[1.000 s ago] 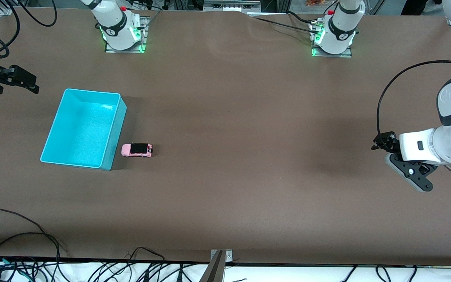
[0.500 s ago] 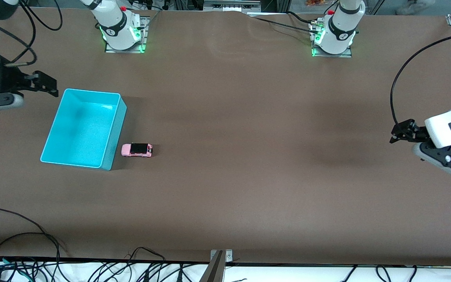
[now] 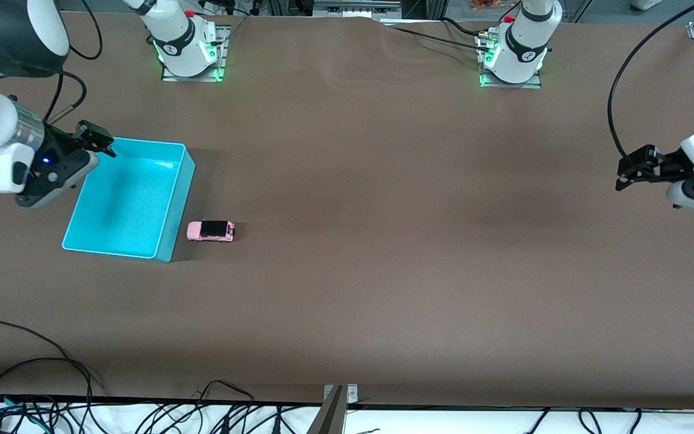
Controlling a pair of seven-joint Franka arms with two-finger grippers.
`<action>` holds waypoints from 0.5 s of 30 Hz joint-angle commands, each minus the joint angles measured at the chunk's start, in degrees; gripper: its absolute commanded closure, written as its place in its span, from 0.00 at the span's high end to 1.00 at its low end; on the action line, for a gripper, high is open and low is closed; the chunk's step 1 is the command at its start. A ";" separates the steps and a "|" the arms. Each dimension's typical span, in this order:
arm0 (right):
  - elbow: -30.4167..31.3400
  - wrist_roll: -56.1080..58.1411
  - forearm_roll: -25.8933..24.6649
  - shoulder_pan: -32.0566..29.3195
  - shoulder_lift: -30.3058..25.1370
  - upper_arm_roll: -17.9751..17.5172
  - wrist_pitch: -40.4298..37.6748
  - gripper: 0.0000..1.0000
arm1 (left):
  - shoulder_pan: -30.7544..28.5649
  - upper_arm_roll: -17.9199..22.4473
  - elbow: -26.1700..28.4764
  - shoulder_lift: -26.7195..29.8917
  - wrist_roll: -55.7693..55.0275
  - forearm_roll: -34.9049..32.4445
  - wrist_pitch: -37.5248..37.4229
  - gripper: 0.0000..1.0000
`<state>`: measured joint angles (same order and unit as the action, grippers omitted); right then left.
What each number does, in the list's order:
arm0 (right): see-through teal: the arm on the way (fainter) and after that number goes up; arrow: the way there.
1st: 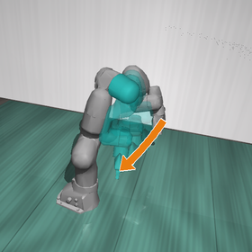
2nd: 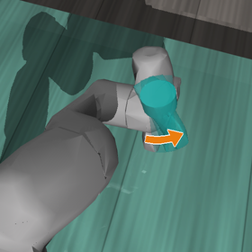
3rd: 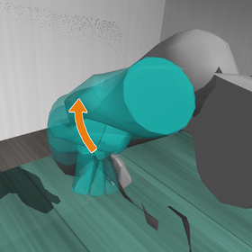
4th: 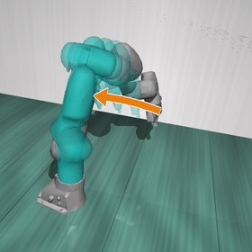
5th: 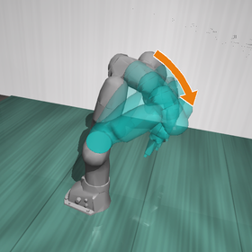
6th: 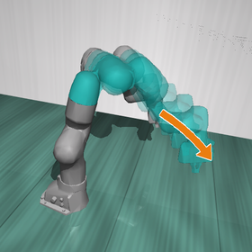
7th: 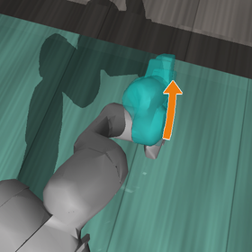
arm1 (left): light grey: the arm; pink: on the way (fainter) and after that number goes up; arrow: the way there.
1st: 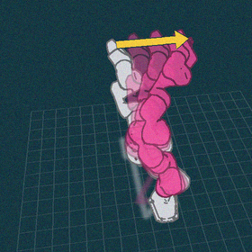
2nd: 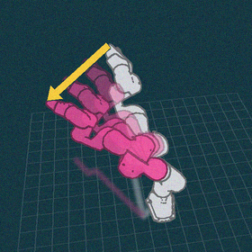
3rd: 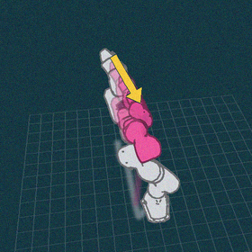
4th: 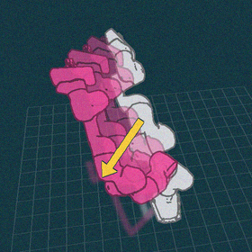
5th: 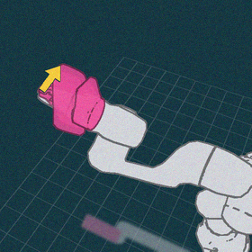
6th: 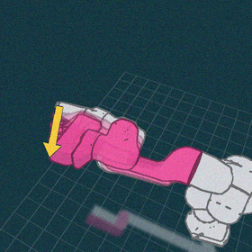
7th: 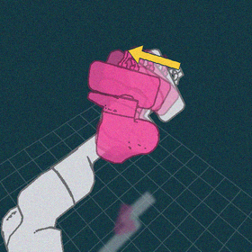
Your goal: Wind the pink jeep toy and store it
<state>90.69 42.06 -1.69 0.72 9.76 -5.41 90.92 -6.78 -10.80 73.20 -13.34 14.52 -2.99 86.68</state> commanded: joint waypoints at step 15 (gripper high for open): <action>0.98 33.79 5.03 2.44 13.79 -0.56 11.90 1.00 | 9.94 12.47 19.17 12.72 -7.67 2.37 11.23 1.00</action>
<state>90.91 71.18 2.41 1.30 22.00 -5.72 99.58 2.97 0.98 85.87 -4.87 8.50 -1.75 94.23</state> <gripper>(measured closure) 0.000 0.000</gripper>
